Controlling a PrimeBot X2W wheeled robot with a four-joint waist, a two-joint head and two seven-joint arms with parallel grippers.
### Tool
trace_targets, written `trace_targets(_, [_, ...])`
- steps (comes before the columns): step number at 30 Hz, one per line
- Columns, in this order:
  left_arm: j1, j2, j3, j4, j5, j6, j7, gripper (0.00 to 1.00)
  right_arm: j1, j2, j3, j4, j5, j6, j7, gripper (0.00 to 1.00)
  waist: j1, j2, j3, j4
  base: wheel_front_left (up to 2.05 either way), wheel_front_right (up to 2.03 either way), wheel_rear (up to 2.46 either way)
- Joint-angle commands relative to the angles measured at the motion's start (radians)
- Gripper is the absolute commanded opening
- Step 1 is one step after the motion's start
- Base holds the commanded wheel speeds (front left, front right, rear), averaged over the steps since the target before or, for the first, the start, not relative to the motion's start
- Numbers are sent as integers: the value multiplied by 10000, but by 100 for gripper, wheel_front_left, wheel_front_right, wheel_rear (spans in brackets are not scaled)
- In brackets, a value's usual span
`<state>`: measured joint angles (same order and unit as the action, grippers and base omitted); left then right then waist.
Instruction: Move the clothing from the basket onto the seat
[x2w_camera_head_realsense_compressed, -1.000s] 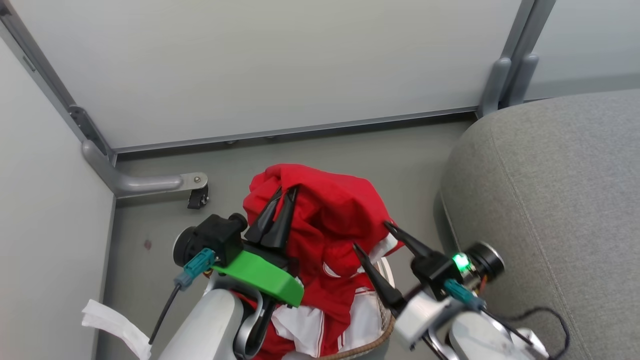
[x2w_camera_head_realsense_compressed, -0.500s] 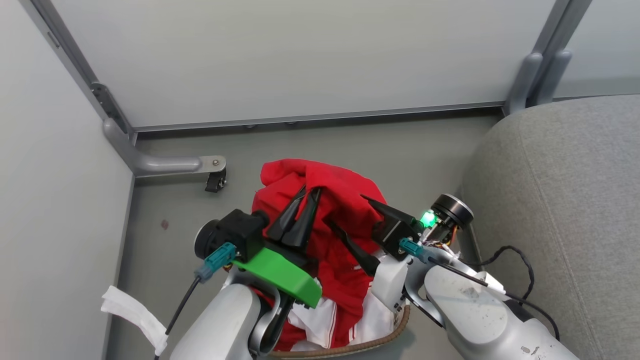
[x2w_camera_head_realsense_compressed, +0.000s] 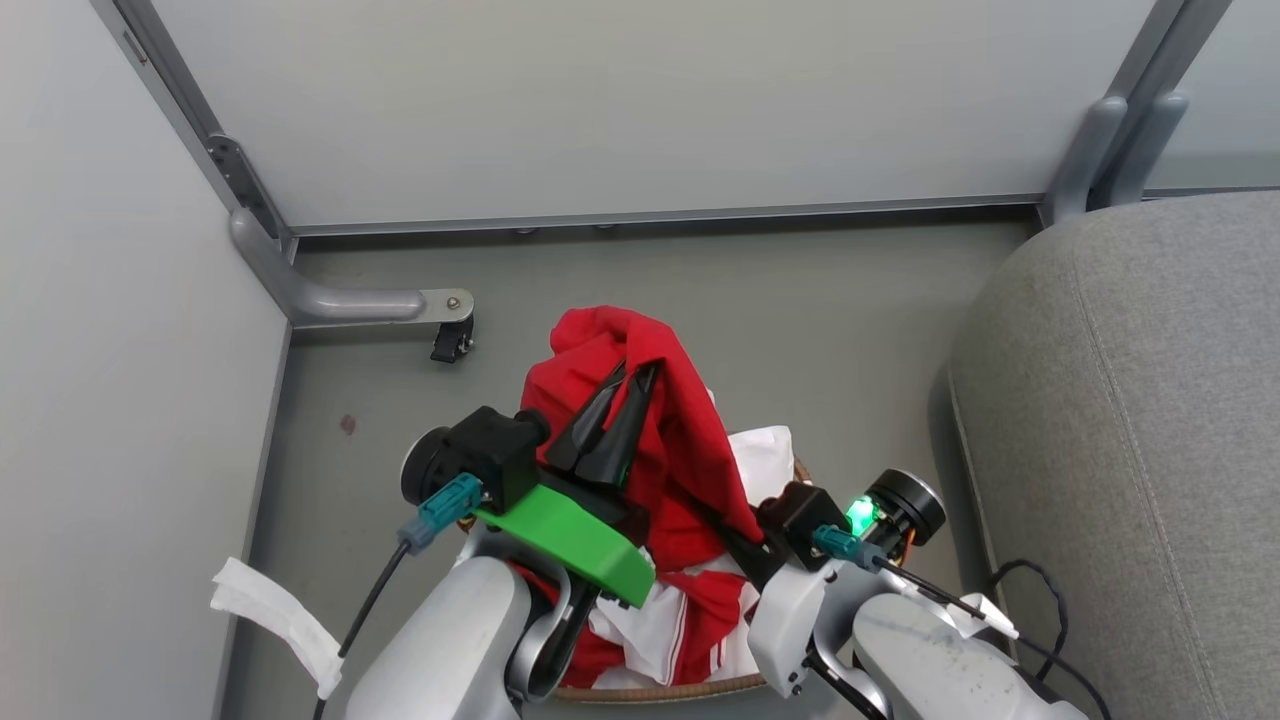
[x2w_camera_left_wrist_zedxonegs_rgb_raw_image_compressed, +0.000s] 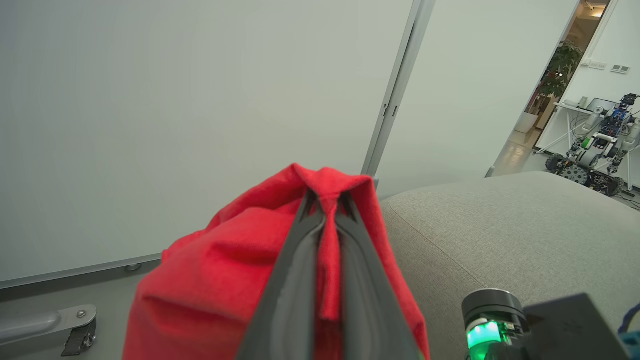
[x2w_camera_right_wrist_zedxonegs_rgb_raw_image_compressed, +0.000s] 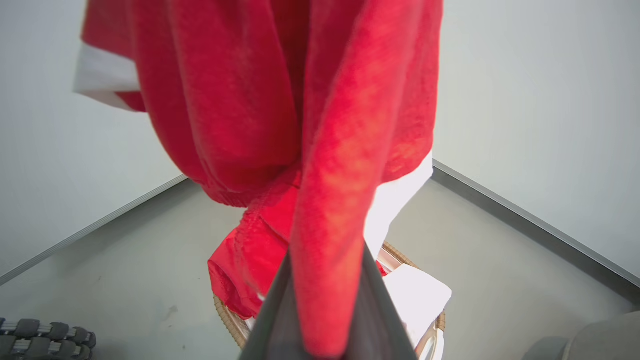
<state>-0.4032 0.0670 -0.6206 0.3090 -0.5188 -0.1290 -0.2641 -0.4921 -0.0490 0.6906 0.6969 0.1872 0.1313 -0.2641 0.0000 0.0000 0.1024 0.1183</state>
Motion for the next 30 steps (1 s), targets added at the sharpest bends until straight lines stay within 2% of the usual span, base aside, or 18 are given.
trace_targets(1, [-145, -32, 42, 10, -61, -27, -6, 0, 218, -38, -45, -146, 119, -10, -6, 0, 0, 0, 9, -16, 0, 0, 0])
trace_targets(11, [45, -28, 170, 80, 14, -27, -6, 0, 828, -36, -479, -1001, 528, -10, -6, 0, 0, 0, -54, -95, 0, 0, 0])
trace_targets(17, [130, 35, 264, 39, 139, -27, -6, 0, 1020, -38, -763, -1549, 344, -10, -6, 0, 0, 0, -36, -180, 0, 0, 0])
trace_targets(18, [158, 38, 314, 29, 134, -27, -6, 36, 1061, -35, -794, -1613, 321, -10, -5, 0, 0, 0, -22, -210, 0, 0, 0])
trace_targets(19, [216, 49, 334, 86, 111, -27, -4, 100, 1101, -37, -877, -1738, 318, -10, -5, 0, 0, 0, -7, -252, 0, 0, 0])
trace_targets(24, [324, 182, 556, 165, 284, -27, -1, 100, 1270, -38, -1254, -2336, 253, -10, -6, 0, 0, 0, 68, -644, 0, 0, 0])
trace_targets(30, [562, 552, 902, 267, 487, -27, 1, 100, 1534, -41, -1534, -3126, 436, -10, -6, 0, 0, 0, 276, -1804, 0, 0, 0])
